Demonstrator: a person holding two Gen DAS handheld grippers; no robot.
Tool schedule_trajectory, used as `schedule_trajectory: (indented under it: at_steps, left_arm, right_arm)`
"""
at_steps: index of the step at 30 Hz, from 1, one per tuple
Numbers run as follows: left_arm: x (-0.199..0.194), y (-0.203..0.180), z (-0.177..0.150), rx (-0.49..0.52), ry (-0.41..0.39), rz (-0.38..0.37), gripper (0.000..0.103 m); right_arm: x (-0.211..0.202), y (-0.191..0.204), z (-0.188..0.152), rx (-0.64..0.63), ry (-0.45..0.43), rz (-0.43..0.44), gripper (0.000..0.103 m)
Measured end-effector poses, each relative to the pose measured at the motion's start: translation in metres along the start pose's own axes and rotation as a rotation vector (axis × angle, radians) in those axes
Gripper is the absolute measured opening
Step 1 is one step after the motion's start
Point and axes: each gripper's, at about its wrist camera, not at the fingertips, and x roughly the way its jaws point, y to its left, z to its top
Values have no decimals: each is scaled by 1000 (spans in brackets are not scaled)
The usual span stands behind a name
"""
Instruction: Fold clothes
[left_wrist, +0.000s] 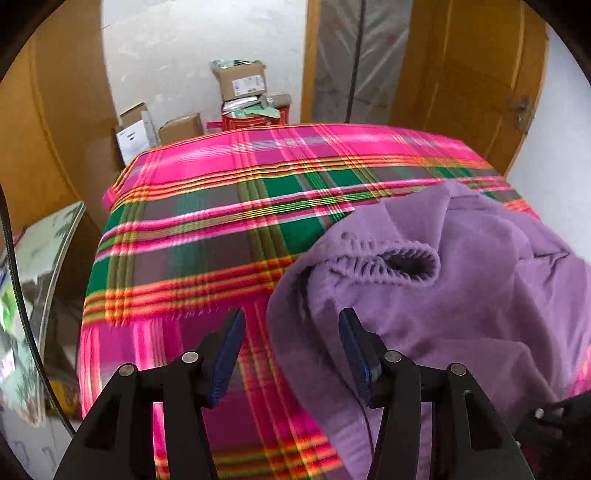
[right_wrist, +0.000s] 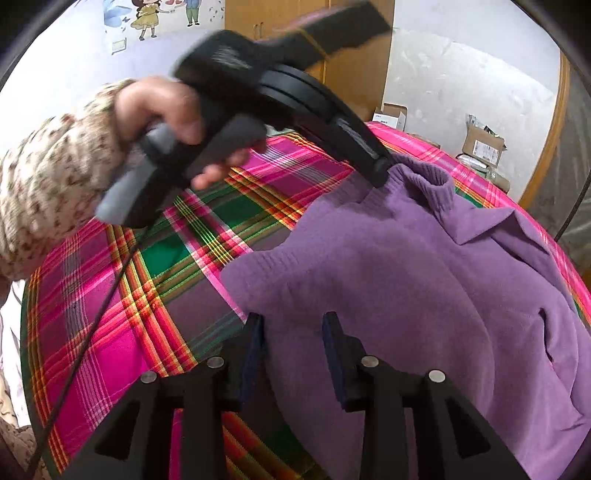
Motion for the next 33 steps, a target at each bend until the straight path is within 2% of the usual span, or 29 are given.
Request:
schedule_trajectory:
  at_steps: [7,10,13,15,16,17,21,23,25,33]
  left_arm:
    - [21,-10,19,43,4,-17,55]
    - [29,-8,29,23,1,-33,55]
    - [34,2,33,-43,-5,-66,55]
    - [37,10,35,-87,1,-92,45]
    - [39,13,34,-103,9,-105,33]
    - [40,16,34,-115,12,-118,29]
    - [41,25,33,-174,15,-175,20]
    - [42,30,34,-211,19,-203,14]
    - [41,33,34,-238,21,-219,14]
    - [22,33,30,-222,-5,-219,11]
  right_arm:
    - [6,-3,6,10,0,12,34]
    - [7,-3,7,15,1,13,34]
    - [7,-3,7,17,1,13,34]
    - [7,-3,8,26,1,17,34]
    - [7,-1,7,30,0,18,32]
    - [7,0,7,34,0,19,30]
    - [8,0,9,55,-4,30,9]
    - [8,1,9,65,-6,32,7]
    - [6,1,9,73,-12,33,5]
    - [-17,19,13,9,-80,64,5]
